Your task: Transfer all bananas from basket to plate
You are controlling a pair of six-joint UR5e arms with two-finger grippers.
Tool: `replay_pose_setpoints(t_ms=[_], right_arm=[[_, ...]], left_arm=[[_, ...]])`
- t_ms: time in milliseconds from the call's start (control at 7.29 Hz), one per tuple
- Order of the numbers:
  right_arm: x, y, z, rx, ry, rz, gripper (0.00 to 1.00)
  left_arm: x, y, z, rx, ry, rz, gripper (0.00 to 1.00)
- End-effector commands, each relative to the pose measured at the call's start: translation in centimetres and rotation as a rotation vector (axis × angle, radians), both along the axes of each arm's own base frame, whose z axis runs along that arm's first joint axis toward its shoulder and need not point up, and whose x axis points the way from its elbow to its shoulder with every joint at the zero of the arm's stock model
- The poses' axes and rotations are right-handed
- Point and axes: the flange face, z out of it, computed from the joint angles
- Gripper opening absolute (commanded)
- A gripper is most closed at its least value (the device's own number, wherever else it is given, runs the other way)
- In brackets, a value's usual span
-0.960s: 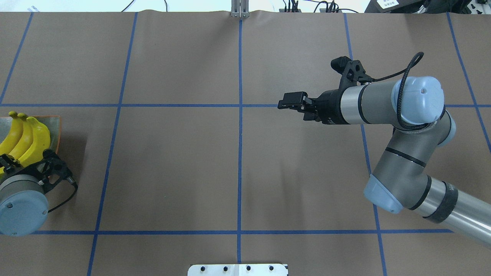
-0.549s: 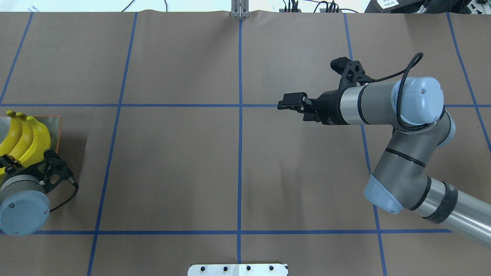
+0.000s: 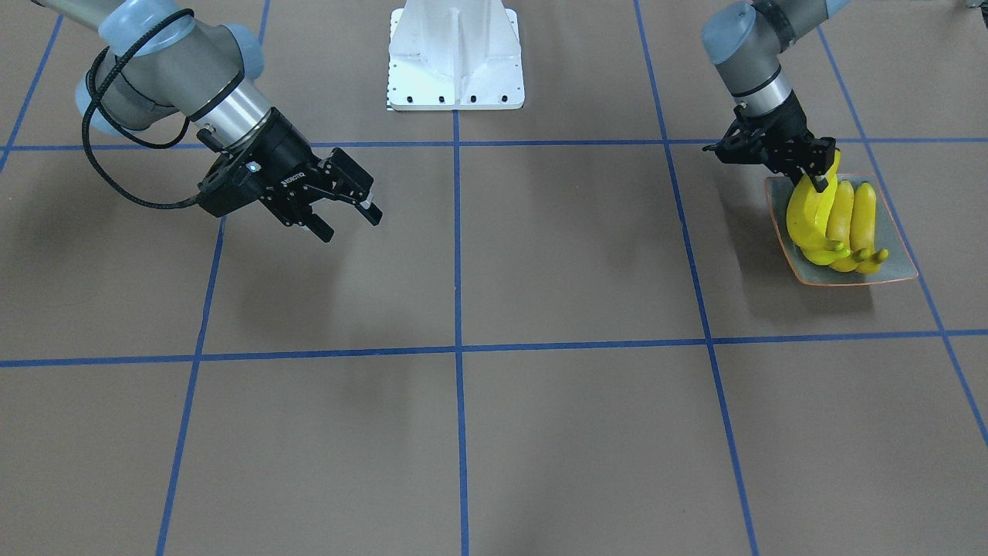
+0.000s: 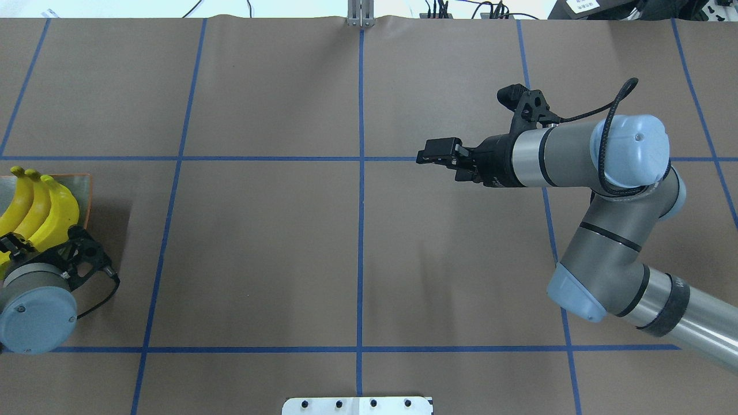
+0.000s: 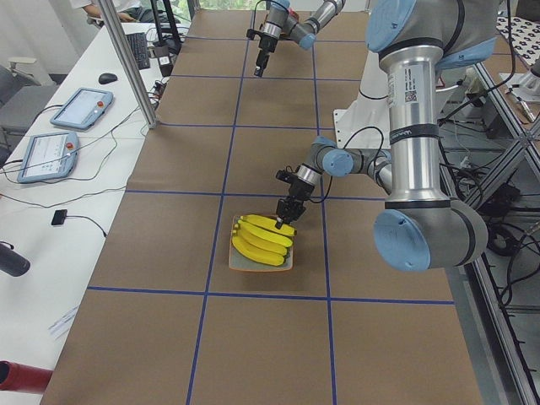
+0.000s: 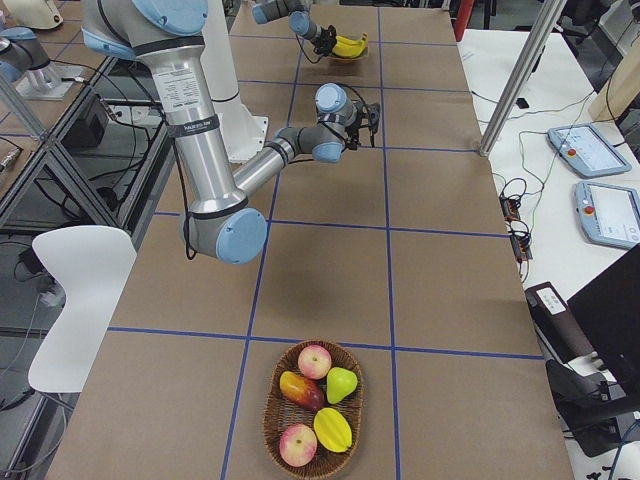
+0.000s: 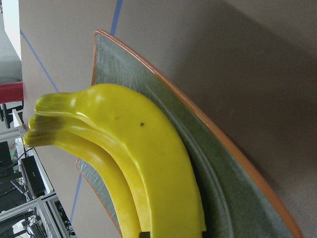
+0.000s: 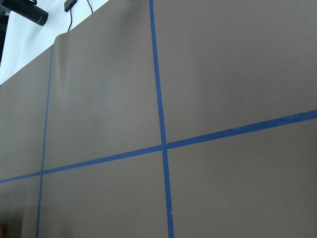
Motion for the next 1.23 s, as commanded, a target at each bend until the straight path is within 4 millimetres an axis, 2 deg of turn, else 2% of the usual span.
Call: replay_pose_setpoints(t_ms=[0, 137, 274, 412, 549, 960, 1097], right_arm=[[0.2, 0.1, -0.2, 0.002, -0.005, 0.001, 1.00], [0.3, 0.1, 0.1, 0.000, -0.001, 0.004, 1.00], [0.3, 0.1, 0.1, 0.000, 0.000, 0.007, 1.00], [0.3, 0.1, 0.2, 0.001, 0.002, 0.007, 1.00], [0.4, 0.0, 0.2, 0.000, 0.003, 0.009, 1.00], [1.1, -0.2, 0.3, 0.003, 0.004, 0.019, 1.00], [2.1, 0.1, 1.7, -0.010, 0.019, 0.026, 1.00]], left_arm=[[0.5, -0.2, -0.7, 0.006, 0.017, -0.002, 1.00], [1.8, -0.7, -2.5, 0.018, 0.060, -0.003, 1.00], [2.0, -1.1, -4.2, 0.025, 0.096, -0.009, 1.00], [2.0, -1.3, -7.2, 0.045, 0.158, -0.011, 1.00], [2.9, -1.6, -9.1, 0.053, 0.206, -0.013, 1.00], [4.5, -3.9, -14.8, -0.007, 0.399, -0.092, 1.00], [4.6, -4.9, -17.0, -0.042, 0.479, -0.130, 1.00]])
